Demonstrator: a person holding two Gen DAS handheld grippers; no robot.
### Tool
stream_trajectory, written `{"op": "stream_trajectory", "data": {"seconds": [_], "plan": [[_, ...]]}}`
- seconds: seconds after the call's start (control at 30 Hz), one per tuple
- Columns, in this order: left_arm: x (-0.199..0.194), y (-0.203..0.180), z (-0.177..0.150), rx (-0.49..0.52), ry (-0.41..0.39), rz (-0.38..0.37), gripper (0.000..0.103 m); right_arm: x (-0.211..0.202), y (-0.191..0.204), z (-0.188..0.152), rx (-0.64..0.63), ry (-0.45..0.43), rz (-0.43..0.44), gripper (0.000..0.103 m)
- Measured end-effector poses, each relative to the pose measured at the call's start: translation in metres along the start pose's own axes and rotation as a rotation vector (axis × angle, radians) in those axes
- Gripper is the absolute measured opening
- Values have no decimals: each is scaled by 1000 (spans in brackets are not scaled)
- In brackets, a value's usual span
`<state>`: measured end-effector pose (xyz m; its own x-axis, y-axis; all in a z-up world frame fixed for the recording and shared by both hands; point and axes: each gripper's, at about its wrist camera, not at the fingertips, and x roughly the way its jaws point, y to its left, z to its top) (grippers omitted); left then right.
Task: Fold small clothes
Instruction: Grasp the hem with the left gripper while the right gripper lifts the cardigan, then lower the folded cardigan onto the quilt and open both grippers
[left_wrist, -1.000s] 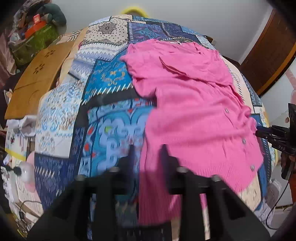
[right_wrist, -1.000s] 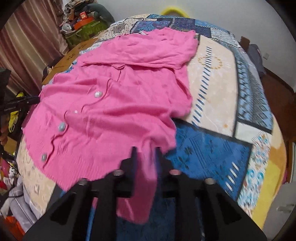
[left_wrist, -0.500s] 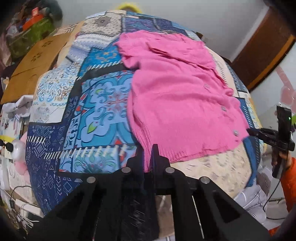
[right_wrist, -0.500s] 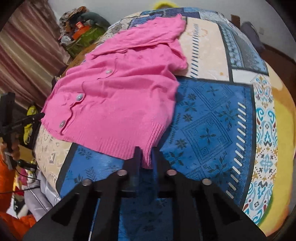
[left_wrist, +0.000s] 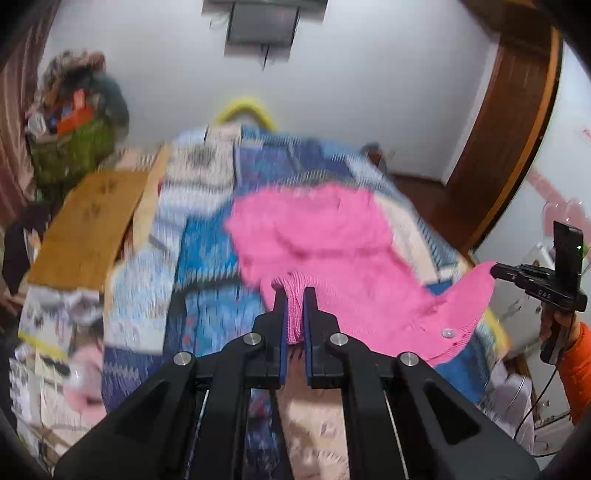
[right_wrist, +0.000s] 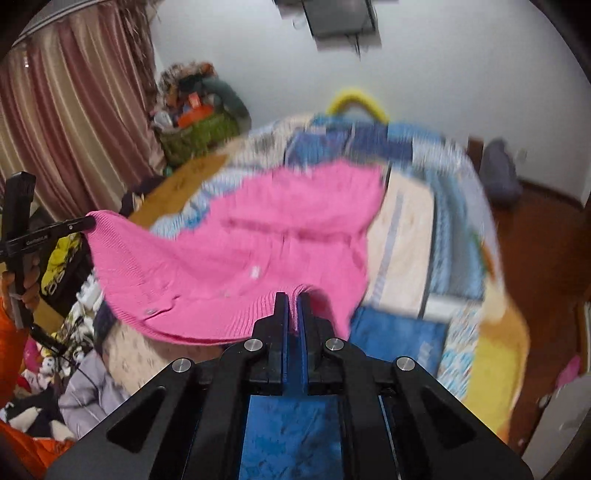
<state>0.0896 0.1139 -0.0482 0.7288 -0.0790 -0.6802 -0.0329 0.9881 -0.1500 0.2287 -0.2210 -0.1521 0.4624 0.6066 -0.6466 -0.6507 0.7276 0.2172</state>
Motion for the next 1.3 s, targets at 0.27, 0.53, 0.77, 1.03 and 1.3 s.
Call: {"op": "stream_trajectory", "data": {"seconds": [0.27,0.53,0.77,1.03,1.3], "plan": [[-5,-7,75,10,-139,43,6,-22,-4,65,-58,-157,-55,4],[74,24,132,-43,-93,116,6,26,-25,114,-65,-150,-92,4],[182,65,149,-71,31,191,6,101,-56,143,-34,-74,-120,4],[303,114,132,-112,198,233,6,197,-91,149,1,52,-149,4],[353,123,119,-90,264,180,7,236,-105,145,-35,104,-205,5]]}}
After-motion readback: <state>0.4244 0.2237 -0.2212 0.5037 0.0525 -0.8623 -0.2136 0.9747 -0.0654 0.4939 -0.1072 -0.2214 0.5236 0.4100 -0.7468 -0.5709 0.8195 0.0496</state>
